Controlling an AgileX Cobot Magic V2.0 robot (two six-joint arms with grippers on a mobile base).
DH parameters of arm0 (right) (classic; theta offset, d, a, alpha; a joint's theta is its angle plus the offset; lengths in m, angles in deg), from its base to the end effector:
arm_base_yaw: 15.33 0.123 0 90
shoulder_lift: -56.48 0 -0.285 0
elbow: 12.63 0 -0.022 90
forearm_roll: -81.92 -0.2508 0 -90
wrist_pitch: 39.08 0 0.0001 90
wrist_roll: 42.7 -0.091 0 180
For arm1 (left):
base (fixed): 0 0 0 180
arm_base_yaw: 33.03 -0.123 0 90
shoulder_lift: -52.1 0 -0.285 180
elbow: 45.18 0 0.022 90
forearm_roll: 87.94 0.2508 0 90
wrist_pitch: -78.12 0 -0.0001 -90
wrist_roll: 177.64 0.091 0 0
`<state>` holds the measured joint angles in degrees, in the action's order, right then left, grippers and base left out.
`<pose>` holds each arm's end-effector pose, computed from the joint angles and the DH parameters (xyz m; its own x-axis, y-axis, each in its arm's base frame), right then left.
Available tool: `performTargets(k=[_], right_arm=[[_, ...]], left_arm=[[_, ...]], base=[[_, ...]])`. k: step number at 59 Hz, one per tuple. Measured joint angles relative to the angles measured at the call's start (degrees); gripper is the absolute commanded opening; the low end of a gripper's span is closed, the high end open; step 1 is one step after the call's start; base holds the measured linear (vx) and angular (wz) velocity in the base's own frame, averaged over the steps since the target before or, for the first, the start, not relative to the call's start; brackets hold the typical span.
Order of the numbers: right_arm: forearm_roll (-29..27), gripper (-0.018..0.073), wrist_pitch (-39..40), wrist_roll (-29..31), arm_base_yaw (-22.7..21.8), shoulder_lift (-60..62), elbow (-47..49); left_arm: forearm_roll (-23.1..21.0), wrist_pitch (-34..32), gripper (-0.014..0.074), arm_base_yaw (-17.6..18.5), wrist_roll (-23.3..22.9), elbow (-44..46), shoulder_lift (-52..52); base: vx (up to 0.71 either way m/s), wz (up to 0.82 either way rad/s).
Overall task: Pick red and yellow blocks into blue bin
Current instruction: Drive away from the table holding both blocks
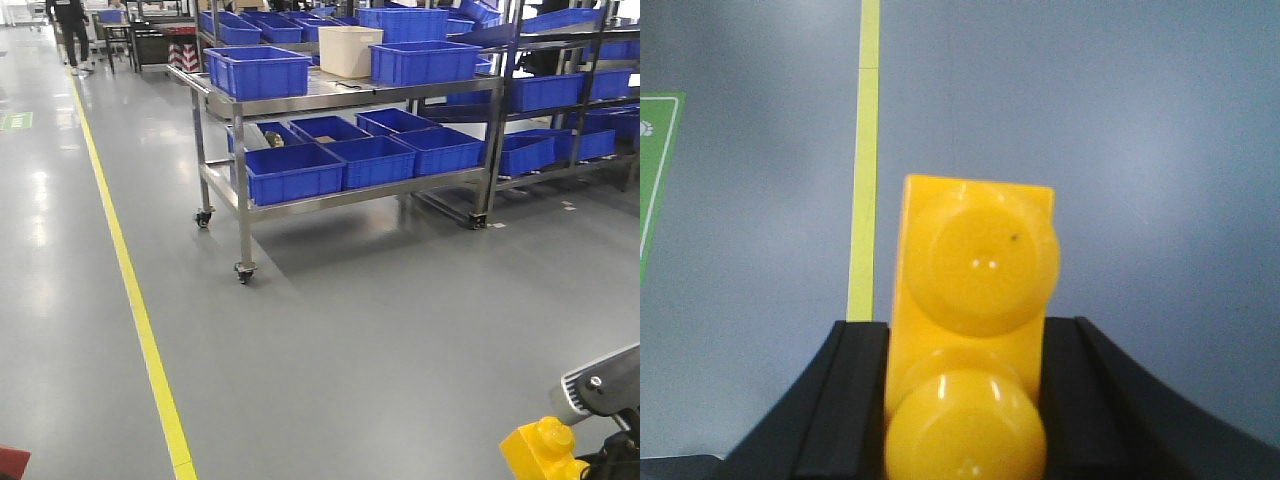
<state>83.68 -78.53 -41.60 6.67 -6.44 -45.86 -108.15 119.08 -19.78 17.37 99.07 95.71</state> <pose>0.1727 0.0679 0.3067 -0.6462 -0.3073 -0.6986 -0.3900 0.9198 -0.0440 0.1061 -0.0462 0.3451 -0.4687 0.1012 -0.8776 0.4126 0.9035 -0.1162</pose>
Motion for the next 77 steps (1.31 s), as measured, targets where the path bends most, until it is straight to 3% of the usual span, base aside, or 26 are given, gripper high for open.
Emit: performTargets(k=[77], right_arm=[[0.00, 0.0228, -0.05, 0.00, 0.00, 0.00, 0.00]], left_arm=[[0.00, 0.00, 0.0244, 0.00, 0.00, 0.00, -0.10]], base=[[0.19, -0.01]])
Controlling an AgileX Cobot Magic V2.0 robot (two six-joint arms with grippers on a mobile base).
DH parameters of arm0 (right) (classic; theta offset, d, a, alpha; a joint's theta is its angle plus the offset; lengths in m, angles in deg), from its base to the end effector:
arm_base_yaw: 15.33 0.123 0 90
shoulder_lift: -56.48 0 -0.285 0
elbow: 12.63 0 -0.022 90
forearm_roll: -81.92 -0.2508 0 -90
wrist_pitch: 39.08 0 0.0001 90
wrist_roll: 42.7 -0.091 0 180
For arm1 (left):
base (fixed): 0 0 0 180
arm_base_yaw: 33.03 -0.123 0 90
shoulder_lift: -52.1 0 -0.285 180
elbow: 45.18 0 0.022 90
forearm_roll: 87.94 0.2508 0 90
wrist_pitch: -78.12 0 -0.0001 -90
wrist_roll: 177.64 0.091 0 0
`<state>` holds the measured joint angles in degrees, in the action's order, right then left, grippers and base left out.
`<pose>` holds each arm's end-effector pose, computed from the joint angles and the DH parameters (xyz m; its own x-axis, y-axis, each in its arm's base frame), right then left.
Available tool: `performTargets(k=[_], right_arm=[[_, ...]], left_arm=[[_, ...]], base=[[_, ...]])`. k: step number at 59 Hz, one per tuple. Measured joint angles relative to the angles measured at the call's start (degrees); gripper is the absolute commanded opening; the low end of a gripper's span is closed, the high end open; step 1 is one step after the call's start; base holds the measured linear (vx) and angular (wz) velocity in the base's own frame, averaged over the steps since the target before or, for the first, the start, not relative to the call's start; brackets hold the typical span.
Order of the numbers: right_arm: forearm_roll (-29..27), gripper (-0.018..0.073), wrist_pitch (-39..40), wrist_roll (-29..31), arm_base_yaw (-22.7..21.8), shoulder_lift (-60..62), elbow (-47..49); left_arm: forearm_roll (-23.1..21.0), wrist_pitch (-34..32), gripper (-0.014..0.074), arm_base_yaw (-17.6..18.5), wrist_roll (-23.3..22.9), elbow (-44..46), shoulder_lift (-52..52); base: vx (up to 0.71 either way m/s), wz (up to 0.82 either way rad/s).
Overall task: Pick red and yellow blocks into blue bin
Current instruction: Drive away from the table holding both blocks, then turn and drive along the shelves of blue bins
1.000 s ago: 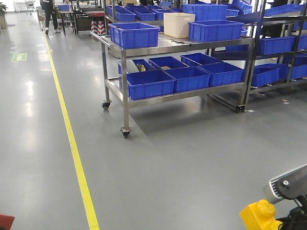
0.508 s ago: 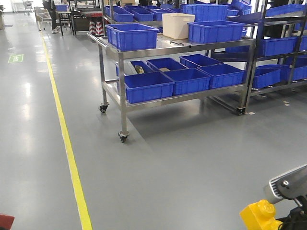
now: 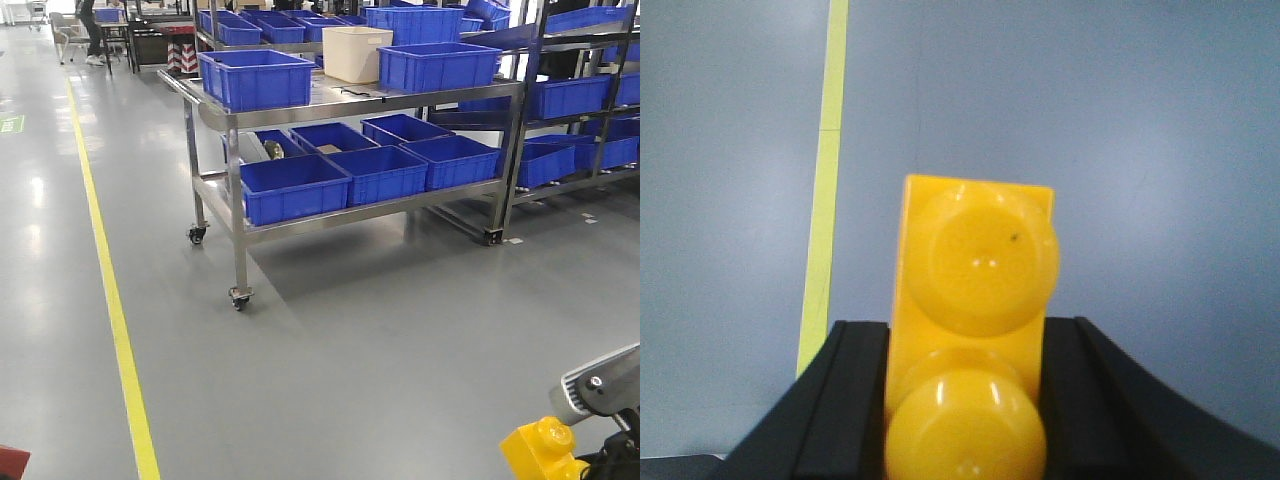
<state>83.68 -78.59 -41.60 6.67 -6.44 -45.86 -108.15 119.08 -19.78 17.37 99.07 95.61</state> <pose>0.1727 0.0678 0.3066 -0.6468 -0.3076 -0.6978 -0.3900 0.9198 -0.0439 0.1058 -0.0461 0.3453 -0.4672 0.1008 -0.8784 0.4128 0.9034 -0.1159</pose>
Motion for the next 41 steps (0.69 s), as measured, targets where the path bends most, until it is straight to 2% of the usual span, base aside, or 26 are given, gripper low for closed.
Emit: performTargets(k=[41], right_arm=[[0.00, 0.0228, 0.00, 0.00, 0.00, 0.00, 0.00]], left_arm=[[0.00, 0.00, 0.0244, 0.00, 0.00, 0.00, 0.00]], base=[[0.34, -0.09]])
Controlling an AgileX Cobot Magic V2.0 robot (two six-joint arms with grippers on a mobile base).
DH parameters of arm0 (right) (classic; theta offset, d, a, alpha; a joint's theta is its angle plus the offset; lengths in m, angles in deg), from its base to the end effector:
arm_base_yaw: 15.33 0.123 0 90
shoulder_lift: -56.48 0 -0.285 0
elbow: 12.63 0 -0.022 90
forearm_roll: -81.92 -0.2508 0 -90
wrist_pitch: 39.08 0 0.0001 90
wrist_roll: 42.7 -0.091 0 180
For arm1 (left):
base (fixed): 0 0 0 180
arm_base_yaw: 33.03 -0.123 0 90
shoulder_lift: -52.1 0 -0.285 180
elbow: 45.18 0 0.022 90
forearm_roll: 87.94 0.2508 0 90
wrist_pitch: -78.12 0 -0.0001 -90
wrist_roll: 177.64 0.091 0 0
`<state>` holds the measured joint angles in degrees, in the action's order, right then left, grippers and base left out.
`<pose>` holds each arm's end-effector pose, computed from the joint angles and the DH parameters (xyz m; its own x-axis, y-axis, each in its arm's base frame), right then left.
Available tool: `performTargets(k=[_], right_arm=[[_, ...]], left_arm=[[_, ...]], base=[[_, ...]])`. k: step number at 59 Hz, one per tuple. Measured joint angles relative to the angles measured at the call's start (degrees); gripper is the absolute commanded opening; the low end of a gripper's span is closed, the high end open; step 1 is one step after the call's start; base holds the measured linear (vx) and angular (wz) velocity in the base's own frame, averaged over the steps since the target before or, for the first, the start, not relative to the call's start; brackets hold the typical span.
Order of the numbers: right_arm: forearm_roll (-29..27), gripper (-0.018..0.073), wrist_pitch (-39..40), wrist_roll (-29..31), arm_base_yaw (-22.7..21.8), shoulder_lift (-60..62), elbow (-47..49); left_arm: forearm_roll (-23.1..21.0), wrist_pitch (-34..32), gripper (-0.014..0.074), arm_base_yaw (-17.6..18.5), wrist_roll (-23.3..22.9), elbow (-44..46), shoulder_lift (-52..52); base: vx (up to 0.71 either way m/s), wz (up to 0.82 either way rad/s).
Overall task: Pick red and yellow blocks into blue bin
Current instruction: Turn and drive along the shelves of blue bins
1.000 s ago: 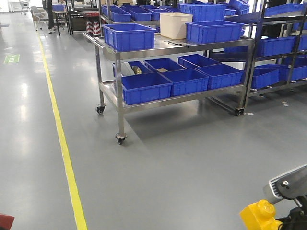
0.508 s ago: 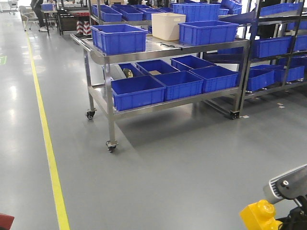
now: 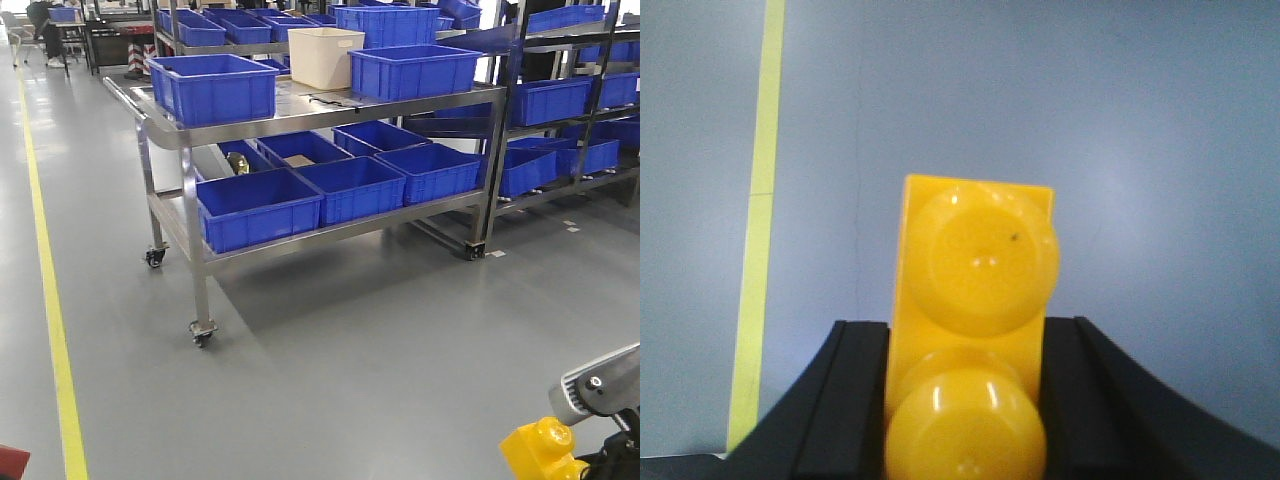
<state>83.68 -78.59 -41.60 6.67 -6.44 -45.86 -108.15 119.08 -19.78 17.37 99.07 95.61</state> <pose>0.1727 0.0678 0.3066 -0.6468 -0.3076 -0.6978 -0.3900 0.9198 -0.0439 0.1058 -0.0461 0.3453 -0.4672 0.1008 -0.8784 0.4128 0.9034 -0.1159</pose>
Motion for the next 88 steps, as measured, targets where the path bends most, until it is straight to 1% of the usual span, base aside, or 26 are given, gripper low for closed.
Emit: performTargets(k=[42, 88], right_arm=[[0.00, 0.0228, 0.05, 0.00, 0.00, 0.00, 0.00], [0.00, 0.0228, 0.05, 0.00, 0.00, 0.00, 0.00]], left_arm=[[0.00, 0.00, 0.0244, 0.00, 0.00, 0.00, 0.00], [0.00, 0.00, 0.0243, 0.00, 0.00, 0.00, 0.00]], base=[[0.40, -0.11], [0.38, -0.35]])
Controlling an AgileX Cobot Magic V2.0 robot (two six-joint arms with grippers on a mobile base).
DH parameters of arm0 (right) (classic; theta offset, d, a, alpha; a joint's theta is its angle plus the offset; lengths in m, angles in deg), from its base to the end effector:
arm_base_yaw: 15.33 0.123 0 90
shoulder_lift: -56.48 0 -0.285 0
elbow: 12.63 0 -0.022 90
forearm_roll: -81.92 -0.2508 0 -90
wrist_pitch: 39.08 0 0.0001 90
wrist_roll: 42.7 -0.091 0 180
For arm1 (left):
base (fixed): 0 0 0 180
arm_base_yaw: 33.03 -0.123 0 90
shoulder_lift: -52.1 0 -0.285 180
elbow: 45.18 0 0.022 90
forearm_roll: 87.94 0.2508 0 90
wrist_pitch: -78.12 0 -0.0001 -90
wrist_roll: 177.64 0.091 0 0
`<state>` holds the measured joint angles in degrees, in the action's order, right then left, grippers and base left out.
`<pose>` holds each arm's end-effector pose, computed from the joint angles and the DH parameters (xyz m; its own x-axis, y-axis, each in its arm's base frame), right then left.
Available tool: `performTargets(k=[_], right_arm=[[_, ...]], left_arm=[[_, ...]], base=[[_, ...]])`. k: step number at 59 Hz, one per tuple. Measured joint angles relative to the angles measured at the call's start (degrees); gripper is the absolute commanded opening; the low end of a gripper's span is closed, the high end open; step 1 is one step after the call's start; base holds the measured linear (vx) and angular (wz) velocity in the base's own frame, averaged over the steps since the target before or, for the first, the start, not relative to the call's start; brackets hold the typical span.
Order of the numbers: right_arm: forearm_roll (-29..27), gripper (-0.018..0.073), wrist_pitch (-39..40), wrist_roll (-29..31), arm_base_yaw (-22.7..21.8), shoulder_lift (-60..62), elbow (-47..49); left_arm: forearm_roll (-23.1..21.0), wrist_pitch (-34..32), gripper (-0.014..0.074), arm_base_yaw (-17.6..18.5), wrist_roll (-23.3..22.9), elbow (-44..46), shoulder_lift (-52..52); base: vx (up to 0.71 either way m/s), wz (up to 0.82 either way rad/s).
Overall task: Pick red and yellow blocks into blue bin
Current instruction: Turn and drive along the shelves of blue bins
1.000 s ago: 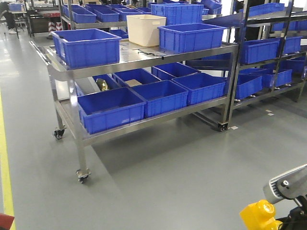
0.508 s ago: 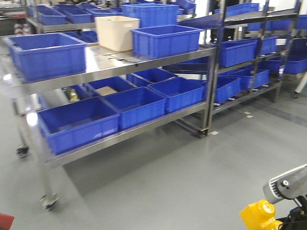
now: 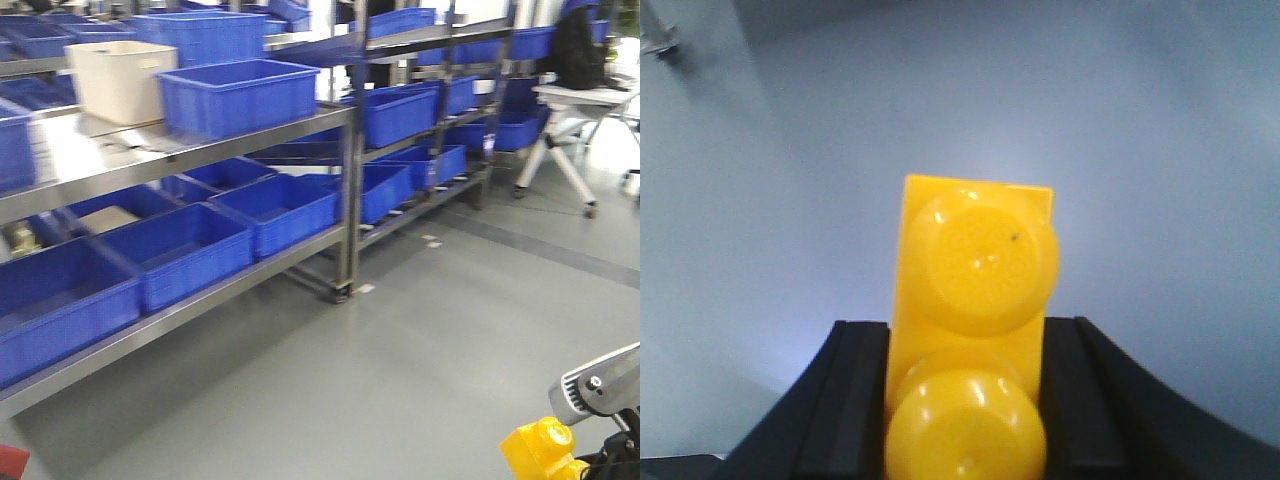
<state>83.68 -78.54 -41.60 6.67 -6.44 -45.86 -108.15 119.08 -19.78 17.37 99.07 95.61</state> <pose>0.1727 0.0679 0.3067 -0.6463 -0.3074 -0.6985 -0.3900 0.9198 -0.0440 0.1058 -0.0461 0.3453 -0.4672 0.1008 -0.8784 0.4128 0.9034 -0.1159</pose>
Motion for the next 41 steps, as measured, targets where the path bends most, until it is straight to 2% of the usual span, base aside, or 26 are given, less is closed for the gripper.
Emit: performTargets(k=[41], right_arm=[[0.00, 0.0228, -0.04, 0.00, 0.00, 0.00, 0.00]], left_arm=[[0.00, -0.05, 0.0245, 0.00, 0.04, 0.00, 0.00]], base=[[0.35, -0.38]])
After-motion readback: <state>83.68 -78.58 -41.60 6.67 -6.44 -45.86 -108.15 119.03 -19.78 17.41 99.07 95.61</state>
